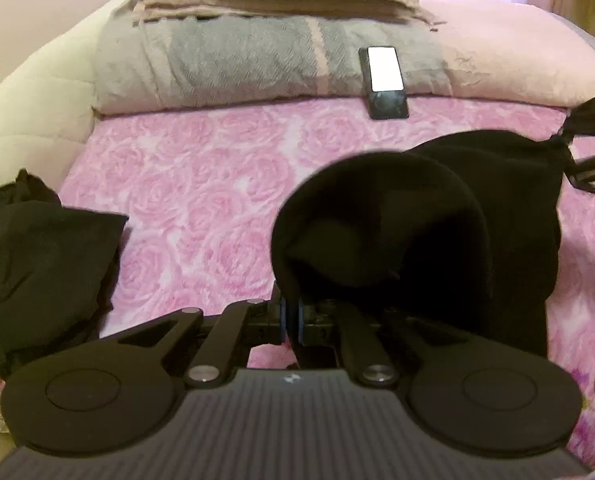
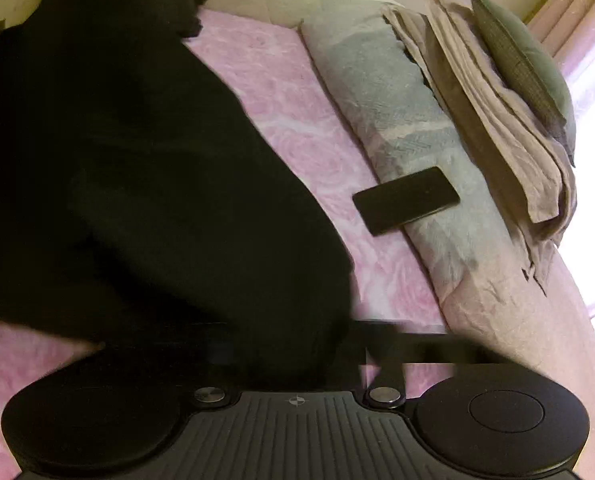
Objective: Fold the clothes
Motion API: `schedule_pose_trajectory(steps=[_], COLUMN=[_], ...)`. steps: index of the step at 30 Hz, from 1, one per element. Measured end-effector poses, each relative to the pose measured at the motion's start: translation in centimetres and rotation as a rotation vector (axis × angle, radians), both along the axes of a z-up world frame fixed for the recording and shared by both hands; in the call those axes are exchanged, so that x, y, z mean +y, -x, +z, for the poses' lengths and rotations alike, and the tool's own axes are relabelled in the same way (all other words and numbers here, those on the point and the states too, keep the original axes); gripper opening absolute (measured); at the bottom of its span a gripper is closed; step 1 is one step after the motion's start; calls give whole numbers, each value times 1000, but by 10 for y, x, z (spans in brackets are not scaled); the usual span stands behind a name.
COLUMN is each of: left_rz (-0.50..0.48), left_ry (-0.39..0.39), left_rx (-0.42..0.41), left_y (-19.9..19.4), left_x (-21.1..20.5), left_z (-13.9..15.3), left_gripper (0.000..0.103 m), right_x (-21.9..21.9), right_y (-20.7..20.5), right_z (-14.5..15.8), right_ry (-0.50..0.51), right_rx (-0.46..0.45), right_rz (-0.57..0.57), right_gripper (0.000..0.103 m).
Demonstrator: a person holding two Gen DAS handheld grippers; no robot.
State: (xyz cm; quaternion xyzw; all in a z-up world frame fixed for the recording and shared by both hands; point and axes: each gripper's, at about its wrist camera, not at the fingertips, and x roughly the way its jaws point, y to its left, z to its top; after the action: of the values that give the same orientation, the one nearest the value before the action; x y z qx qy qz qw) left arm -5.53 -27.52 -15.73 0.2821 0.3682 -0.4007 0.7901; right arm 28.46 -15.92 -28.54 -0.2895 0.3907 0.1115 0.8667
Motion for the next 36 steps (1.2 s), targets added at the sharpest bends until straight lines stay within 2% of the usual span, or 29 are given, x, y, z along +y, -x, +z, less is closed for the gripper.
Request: schedule_pose_trajectory(steps=[4,8,11,14,17,20,25,29,33,36], left_rz=[-97,-237,-352,-471,-576,-640,-685,-712,-717,-731], left_ry=[28,61,119,192,271,352,535,643,716,699], left_rx=[-51,-115,-165,-218,-257,-279,-326,-329,-324,-304], left_y=[13,31,50,70,86,92,107,118,126,128], left_x=[-15,-25,-18,8,43,87,152,171,156,115], left_z=[31,65,90,114,138,164,230,287,333,345], left_gripper=[4,4,4,4,4,4,4,4,4,4], right_x=[-19,-34,-31,2,57,119,213,253,261,239], right_y=[20,63,100,147,194,239,310,358,374,378], right_z=[42,105,153,192,232,271,336,401,451,466], right_ry=[-88,-163,-206,-198,-167,-138,-87,-23,32,60], right_rx=[-79,-192,-272,-349,-453,-566,-702,-832,-935,-957], right_rz=[-158,-407,-576,-701,-802,-896,-975,-1011,-1024,-1027], right_gripper=[8,7,5,3,3,3,3,3,3,3])
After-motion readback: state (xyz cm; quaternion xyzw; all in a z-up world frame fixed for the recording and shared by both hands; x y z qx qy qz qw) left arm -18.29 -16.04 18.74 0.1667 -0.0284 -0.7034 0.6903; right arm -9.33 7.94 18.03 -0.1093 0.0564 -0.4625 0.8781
